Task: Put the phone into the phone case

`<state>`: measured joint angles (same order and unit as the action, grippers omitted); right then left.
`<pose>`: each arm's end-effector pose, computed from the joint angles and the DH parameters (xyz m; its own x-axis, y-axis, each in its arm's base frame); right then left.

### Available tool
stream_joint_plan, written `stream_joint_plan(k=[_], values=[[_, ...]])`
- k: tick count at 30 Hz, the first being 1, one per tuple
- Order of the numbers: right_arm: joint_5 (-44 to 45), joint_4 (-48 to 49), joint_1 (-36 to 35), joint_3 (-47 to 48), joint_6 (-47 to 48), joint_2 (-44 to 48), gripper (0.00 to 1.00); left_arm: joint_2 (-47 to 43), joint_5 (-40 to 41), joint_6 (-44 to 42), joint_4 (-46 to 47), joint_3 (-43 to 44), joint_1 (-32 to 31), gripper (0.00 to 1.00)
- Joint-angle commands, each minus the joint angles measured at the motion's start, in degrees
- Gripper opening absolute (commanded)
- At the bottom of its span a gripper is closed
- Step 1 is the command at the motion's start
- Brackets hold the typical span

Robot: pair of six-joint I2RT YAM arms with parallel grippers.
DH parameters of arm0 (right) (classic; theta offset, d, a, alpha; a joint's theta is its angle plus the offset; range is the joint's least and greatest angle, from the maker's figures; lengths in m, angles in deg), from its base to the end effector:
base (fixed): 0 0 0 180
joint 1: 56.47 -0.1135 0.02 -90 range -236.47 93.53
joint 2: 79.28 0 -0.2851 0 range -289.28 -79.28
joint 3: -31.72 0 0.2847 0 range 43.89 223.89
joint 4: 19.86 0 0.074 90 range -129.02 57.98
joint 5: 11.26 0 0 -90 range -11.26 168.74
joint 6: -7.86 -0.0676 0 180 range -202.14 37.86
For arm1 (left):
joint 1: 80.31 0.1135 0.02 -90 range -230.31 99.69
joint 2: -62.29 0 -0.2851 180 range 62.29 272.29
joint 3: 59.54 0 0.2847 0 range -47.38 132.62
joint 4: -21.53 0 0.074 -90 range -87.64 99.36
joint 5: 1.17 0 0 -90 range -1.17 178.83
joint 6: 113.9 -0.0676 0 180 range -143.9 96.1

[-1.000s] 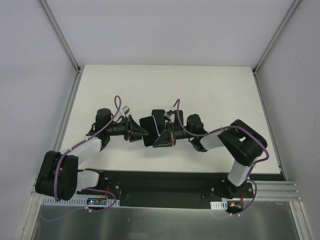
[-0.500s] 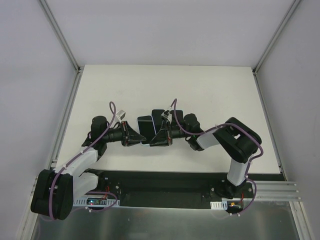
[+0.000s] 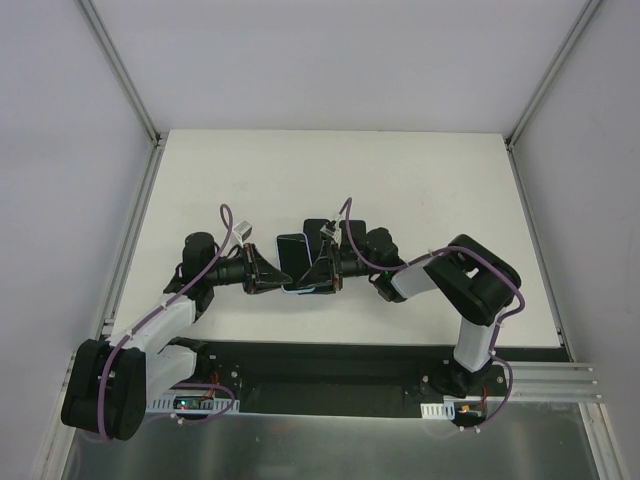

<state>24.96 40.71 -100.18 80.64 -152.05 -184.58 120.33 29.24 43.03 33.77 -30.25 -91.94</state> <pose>0.2272 0.2927 0.1597 -0.9115 -0.1037 -0.3979 -0.3896 -0.0917 0.9164 0.2061 -0.1019 0.1877 -0.9481 -0.2803 -0.1502 0.1013 0.1817 -0.9781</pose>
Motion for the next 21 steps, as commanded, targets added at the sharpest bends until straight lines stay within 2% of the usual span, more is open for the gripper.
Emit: stream_joint_plan(k=[1,2,4,5,7,10,13,16,21], values=[[0.4,15.0,0.1,2.7,-0.1,1.1,0.34,-1.3,-3.7,-4.8,-1.5,2.6,-0.4,0.0],[0.3,15.0,0.2,2.8,-0.1,1.1,0.25,-1.5,-4.1,-5.4,-2.0,3.1,-0.4,0.0],[0.4,15.0,0.2,3.0,-0.1,1.1,0.16,-1.8,-4.7,-5.8,-2.6,3.4,-0.4,0.0],[0.3,15.0,0.2,3.1,-0.1,1.1,0.08,-2.0,-4.7,-6.1,-3.0,3.7,-0.4,0.0],[0.1,15.0,0.3,3.1,-0.1,1.1,0.04,-2.8,-4.0,-6.6,-4.1,4.1,-0.4,0.07],[-0.8,15.0,0.0,3.0,0.5,1.3,0.01,-3.8,-1.2,-9.3,-8.7,5.6,-0.4,0.29],[-2.0,15.0,-0.3,2.4,1.3,1.9,0.01,-3.7,1.1,-10.5,-9.7,7.6,-0.2,0.44],[-2.8,15.0,-0.9,1.8,1.9,2.5,0.01,-2.7,3.5,-10.3,-8.8,9.0,0.1,0.47],[-3.3,15.0,-2.0,1.3,2.5,3.0,0.02,1.2,4.6,-7.5,-4.5,9.7,0.6,0.45]])
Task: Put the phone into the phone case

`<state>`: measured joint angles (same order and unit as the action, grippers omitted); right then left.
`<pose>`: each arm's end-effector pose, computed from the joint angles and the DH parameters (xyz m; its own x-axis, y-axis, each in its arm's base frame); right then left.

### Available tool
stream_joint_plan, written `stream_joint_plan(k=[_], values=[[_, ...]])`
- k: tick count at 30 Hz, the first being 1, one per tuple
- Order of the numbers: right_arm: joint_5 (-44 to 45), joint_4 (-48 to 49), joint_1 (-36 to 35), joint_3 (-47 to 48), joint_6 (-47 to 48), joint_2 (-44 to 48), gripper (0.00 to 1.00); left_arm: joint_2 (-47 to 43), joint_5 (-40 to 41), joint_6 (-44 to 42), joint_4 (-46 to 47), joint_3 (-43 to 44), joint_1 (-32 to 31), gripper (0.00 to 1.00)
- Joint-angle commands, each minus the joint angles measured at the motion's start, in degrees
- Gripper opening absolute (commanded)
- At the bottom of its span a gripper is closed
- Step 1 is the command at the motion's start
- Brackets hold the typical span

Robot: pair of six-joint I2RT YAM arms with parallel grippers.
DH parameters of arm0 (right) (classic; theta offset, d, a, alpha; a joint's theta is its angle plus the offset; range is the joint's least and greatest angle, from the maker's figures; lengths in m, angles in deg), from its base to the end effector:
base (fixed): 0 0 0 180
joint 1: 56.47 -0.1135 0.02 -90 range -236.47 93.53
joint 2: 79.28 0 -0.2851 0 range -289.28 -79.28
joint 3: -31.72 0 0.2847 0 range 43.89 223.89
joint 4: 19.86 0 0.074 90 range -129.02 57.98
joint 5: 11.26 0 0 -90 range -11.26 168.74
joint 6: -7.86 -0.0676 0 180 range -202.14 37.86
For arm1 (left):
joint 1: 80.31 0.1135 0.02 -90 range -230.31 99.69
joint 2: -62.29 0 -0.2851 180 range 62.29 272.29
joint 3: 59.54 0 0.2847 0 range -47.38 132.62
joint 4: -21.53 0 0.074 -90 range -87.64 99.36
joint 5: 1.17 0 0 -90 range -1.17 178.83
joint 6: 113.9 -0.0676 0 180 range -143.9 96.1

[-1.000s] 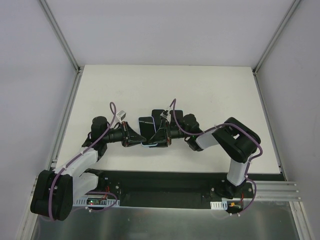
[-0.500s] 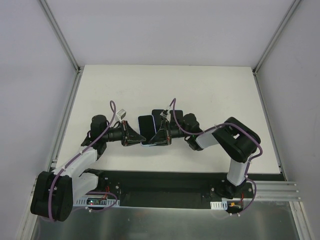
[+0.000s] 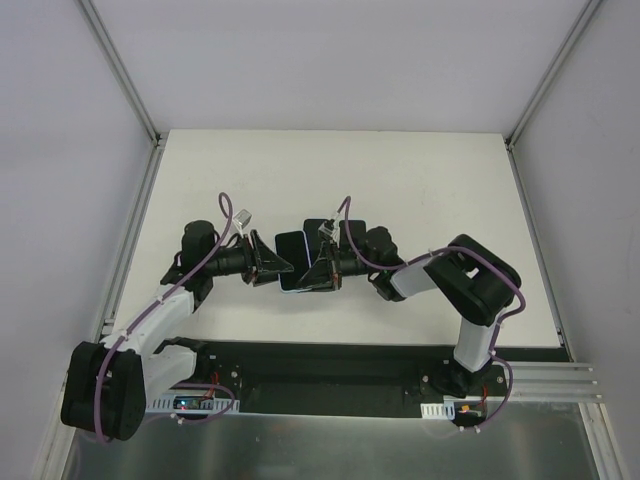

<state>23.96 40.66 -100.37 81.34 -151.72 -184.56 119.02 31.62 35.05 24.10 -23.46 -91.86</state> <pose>0.2271 0.2952 0.1630 -0.9031 -0.1190 -0.4125 -0.4014 -0.1070 0.9096 0.2190 -0.1028 0.2171 -0.9205 -0.2854 -0.2668 0.1993 0.2444 -0.9490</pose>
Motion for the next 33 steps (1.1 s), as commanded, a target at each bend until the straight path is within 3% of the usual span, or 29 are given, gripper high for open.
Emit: stream_joint_plan(k=[1,2,3,6,9,10,12,14,15,19,20,22,23,24,26,30,33], values=[[-2.3,15.0,-1.8,0.5,2.3,3.0,0.02,4.1,1.7,0.8,7.1,2.9,0.5,0.43],[-2.3,15.0,-1.9,0.5,2.2,2.9,0.02,4.6,1.1,1.6,8.0,2.9,0.5,0.41],[-2.3,15.0,-2.0,0.3,2.2,2.9,0.03,5.1,0.7,1.8,8.8,2.9,0.5,0.27],[-1.9,15.0,-1.8,-0.2,2.5,3.1,0.1,5.0,0.6,1.2,9.0,3.0,0.5,0.08],[-1.6,14.2,-1.5,-0.4,3.0,3.5,0.24,4.7,0.4,-1.7,4.8,4.3,0.6,0.0],[-1.5,13.9,-1.5,-0.4,3.7,3.6,0.37,4.6,0.3,-4.4,3.1,5.7,0.6,0.0],[-1.4,12.1,-1.1,-0.8,5.0,4.1,0.48,4.8,-0.2,-6.8,-1.6,7.3,0.7,0.0],[-2.2,9.5,-0.7,-1.0,8.6,4.9,0.9,5.2,-1.3,-9.6,-4.6,9.6,0.8,0.0],[-2.4,5.6,-0.6,-1.1,10.2,6.2,0.96,5.8,-1.8,-10.5,-5.9,10.4,1.0,0.0],[-1.2,-13.0,0.0,-1.5,24.0,12.6,0.96,7.3,-2.5,-17.3,-13.8,15.0,2.1,0.0],[0.5,-26.1,0.0,-1.2,28.0,14.4,0.96,7.7,-2.8,-18.1,-14.5,15.4,2.7,0.0],[5.1,-45.2,-0.3,2.3,46.1,21.1,0.96,9.0,-2.4,-20.6,-18.8,17.0,3.3,0.0],[14.5,-63.6,-1.4,4.2,53.4,23.4,0.96,9.6,-1.7,-22.1,-20.7,18.0,3.5,0.0],[19.7,-70.2,-2.3,6.0,62.5,27.5,0.96,11.6,-0.5,-23.8,-26.0,19.2,3.6,0.0],[28.0,-78.6,-3.2,8.2,66.7,32.6,0.96,14.1,2.6,-28.8,-29.8,22.7,3.6,0.0],[35.4,-81.5,-2.9,6.6,68.7,41.1,0.96,23.7,4.3,-33.8,-34.0,28.4,3.7,0.0],[42.7,-82.2,-2.9,4.9,67.7,46.3,0.96,31.6,1.2,-35.2,-34.2,33.2,3.7,0.0]])
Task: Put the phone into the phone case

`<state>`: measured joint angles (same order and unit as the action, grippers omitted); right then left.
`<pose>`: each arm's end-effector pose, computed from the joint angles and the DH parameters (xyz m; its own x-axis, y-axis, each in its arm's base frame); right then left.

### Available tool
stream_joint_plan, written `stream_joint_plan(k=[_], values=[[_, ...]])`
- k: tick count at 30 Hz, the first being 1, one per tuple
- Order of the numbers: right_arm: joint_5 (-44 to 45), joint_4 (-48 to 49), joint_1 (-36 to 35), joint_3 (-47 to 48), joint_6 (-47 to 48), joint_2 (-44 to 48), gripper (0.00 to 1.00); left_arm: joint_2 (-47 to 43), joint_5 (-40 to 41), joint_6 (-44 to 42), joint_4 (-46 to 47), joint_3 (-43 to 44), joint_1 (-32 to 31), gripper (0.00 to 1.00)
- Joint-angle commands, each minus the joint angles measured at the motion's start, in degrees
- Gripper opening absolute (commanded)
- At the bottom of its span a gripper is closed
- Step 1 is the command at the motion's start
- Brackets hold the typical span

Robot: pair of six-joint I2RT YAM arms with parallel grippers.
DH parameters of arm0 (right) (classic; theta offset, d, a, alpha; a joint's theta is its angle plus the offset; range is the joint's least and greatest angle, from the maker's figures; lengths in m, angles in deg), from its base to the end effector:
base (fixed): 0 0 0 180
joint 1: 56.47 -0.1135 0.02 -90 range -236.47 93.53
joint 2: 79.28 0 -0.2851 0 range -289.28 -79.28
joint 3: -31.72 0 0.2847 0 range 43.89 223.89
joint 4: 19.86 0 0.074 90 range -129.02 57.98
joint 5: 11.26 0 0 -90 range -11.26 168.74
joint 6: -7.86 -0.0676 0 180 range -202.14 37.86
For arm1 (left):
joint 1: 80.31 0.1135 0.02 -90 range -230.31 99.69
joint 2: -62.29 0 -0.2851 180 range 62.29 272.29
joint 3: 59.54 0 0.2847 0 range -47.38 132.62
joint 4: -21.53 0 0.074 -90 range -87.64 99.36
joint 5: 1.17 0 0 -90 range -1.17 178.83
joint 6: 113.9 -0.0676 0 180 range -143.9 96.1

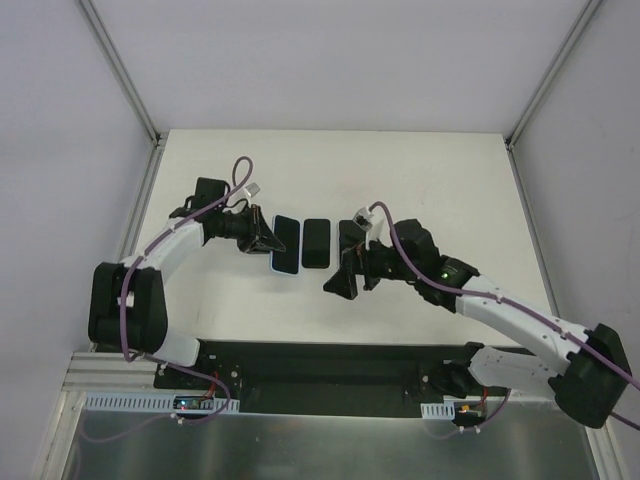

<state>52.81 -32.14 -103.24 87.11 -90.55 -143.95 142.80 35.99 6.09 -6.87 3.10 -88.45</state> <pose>0.1869 0.2420 0.2757 -0.3856 -0.2181 -0.8965 -0.8870 0.3554 0.2950 0.3125 -0.0991 0.2244 -0.9349 -0.1713 -0.3109 0.1889 0.5015 -0.8443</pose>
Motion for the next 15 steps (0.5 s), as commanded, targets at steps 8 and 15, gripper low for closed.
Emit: stream_joint_plan(k=[8,15], values=[[25.5,-13.6,0.5,-2.1,5.7,12.2,0.96,21.3,-2.0,-8.7,-4.8,16.3,1.5,0.0],[26.9,-16.7,0.8,-0.4,6.7,12.5,0.96,29.5,0.8,-11.0,-5.0,18.1,2.3,0.0]])
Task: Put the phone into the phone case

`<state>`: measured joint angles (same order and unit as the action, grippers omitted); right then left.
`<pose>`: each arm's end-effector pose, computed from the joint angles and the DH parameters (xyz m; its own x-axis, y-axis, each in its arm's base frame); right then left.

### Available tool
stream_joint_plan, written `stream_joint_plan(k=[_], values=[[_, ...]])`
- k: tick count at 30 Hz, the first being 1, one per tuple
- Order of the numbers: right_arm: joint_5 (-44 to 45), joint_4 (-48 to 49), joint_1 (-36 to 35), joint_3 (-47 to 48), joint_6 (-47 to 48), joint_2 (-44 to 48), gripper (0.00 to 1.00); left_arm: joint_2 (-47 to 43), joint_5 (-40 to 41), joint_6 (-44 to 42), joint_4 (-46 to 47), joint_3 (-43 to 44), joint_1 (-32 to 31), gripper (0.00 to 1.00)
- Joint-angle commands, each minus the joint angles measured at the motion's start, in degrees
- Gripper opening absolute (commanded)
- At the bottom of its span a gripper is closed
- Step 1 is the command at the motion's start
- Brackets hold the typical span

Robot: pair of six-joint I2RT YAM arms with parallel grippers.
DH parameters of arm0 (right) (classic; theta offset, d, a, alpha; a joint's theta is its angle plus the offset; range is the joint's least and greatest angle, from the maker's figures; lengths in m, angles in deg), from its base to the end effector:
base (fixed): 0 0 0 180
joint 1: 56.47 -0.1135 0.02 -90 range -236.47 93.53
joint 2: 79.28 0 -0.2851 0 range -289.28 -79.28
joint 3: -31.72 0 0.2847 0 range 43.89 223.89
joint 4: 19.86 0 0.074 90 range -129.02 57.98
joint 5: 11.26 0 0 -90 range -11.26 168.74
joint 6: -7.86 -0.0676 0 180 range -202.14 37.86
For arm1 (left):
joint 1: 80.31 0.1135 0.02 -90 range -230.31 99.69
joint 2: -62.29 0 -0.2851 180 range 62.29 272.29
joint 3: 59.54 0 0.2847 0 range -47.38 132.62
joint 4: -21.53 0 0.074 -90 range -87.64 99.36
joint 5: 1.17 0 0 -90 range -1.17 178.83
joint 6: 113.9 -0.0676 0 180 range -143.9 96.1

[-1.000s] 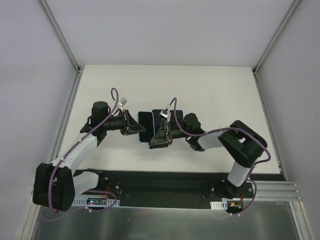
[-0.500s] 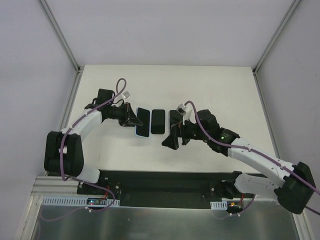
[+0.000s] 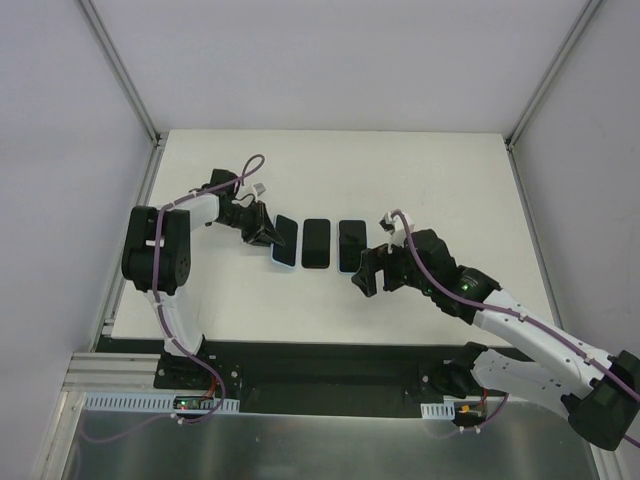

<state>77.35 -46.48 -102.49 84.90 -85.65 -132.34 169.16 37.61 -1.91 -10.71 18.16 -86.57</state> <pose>0.1794 0.1883 0.2788 -0.3542 -0.2789 -0.8926 -0.7141 0.6970 0.0656 0.3988 -0.0968 0.1454 -0.9738 -0.1291 -0.1874 0.0803 0.5754 -0.8139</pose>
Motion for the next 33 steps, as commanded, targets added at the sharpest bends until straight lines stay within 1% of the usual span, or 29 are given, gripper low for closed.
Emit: stream_joint_plan(k=[1,4,6,8,9,11,12,18,19,21,25,27,28,30,31,33], values=[[2.4,-1.9,0.1,1.4,1.8,1.0,0.96,4.0,-0.7,-3.2,-1.1,3.2,0.5,0.0],[6.1,-1.8,0.3,1.7,1.0,1.5,0.97,6.2,1.9,-3.5,-0.9,3.5,0.5,0.0],[6.5,-3.2,0.2,2.5,1.0,0.9,0.97,6.3,4.3,-3.4,-1.1,2.8,0.6,0.0],[8.1,-4.4,0.2,3.6,-0.3,0.2,0.96,5.5,8.3,-2.7,-1.5,2.1,0.7,0.06],[8.9,-5.0,0.2,4.0,-0.7,0.1,0.96,5.2,9.1,-2.1,-1.7,1.4,0.9,0.11],[8.6,-4.4,0.2,4.0,-0.3,-0.3,0.96,4.2,10.3,-2.1,-1.7,1.0,1.0,0.18],[8.8,-4.4,0.2,4.2,-0.3,-0.4,0.96,4.0,11.7,-1.9,-1.8,0.8,1.0,0.23],[11.7,-7.0,0.2,5.9,-0.8,-2.6,0.96,2.3,15.4,0.1,-3.1,1.2,1.6,0.34],[12.5,-7.5,0.1,5.9,-1.0,-3.0,0.96,1.9,16.1,0.3,-3.3,1.3,1.6,0.38],[13.5,-7.9,0.2,5.7,-2.1,-3.3,0.96,1.0,17.2,0.5,-4.0,1.3,1.9,0.41],[14.0,-10.1,0.3,7.0,-3.1,-3.5,0.96,-2.7,20.3,0.7,-5.7,1.6,2.0,0.48],[14.4,-10.9,0.3,7.5,-3.7,-3.1,0.96,-6.4,21.9,0.4,-6.4,1.7,2.0,0.58],[14.4,-11.0,0.3,7.8,-4.3,-2.6,0.96,-9.4,22.0,0.2,-6.8,1.7,2.0,0.68],[14.1,-11.2,0.2,8.3,-4.8,-1.8,0.96,-12.6,21.2,-0.7,-7.2,1.6,2.0,0.82],[14.0,-11.6,0.2,8.6,-5.5,-1.2,0.96,-16.1,20.6,-0.8,-7.3,1.5,2.0,0.85],[14.6,-12.3,0.2,10.0,-6.8,-0.9,0.96,-19.9,19.3,-1.6,-7.3,0.7,1.7,0.9]])
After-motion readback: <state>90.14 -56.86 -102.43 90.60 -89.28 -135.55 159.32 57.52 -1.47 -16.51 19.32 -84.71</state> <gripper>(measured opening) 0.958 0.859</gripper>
